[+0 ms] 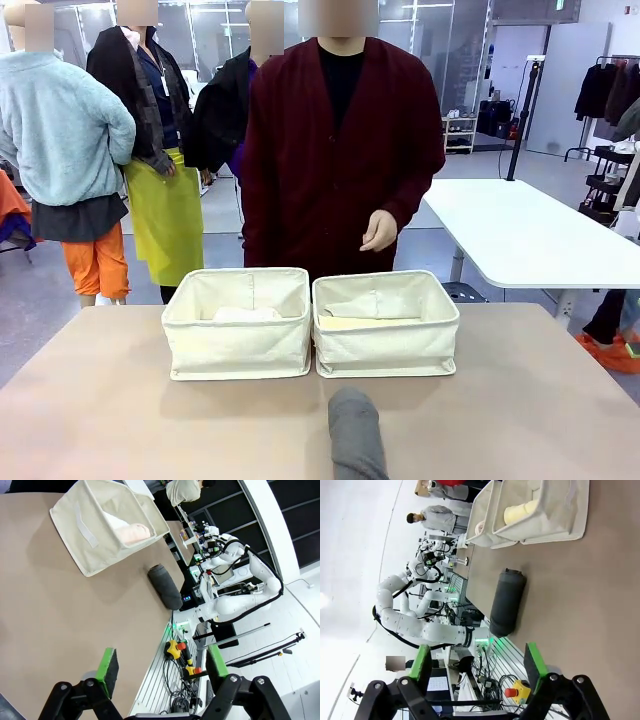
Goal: Divide the towels into two baskets.
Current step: Pick up one hotel-folded towel from the bottom of the table and place it in the Fabric basket indicated by the person.
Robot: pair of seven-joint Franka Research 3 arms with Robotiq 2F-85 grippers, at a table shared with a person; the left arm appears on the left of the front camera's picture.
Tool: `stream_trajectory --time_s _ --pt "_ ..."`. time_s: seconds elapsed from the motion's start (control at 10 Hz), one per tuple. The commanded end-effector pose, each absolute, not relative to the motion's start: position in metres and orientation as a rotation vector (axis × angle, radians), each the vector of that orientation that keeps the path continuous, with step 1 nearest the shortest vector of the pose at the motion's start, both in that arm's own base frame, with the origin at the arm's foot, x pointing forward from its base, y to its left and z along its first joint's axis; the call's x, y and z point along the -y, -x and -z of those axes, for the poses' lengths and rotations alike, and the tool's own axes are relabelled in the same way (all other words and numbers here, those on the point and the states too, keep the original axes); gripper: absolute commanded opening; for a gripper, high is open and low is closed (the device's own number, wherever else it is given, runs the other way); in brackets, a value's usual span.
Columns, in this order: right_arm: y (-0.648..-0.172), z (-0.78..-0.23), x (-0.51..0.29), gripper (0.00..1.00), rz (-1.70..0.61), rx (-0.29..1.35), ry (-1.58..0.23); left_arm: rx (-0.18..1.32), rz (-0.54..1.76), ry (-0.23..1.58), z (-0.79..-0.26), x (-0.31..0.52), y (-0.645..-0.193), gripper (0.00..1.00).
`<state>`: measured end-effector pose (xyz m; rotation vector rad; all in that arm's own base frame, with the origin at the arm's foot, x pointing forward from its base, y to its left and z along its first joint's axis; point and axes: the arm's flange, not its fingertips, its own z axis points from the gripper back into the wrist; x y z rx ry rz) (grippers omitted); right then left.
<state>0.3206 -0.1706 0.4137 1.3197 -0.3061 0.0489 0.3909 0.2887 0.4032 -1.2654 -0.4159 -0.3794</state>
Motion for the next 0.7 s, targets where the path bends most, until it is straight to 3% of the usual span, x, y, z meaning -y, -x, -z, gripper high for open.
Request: stream_trajectory --time_s 0.0,0.5,0.6 --pt "-0.315 -0.417 0.173 0.93 -0.068 0.312 -1.310 0.422 0.391 1.270 -0.406 -0.289 -0.385 0.89" --pt "-0.319 -0.414 0.173 0.93 -0.045 0.311 -1.317 0.422 0.391 1.270 -0.406 -0.289 -0.385 0.89" --pt "-0.328 -0.412 0.144 0.93 -0.014 0.232 -1.202 0.422 0.391 1.270 -0.406 -0.289 -0.385 0.89"
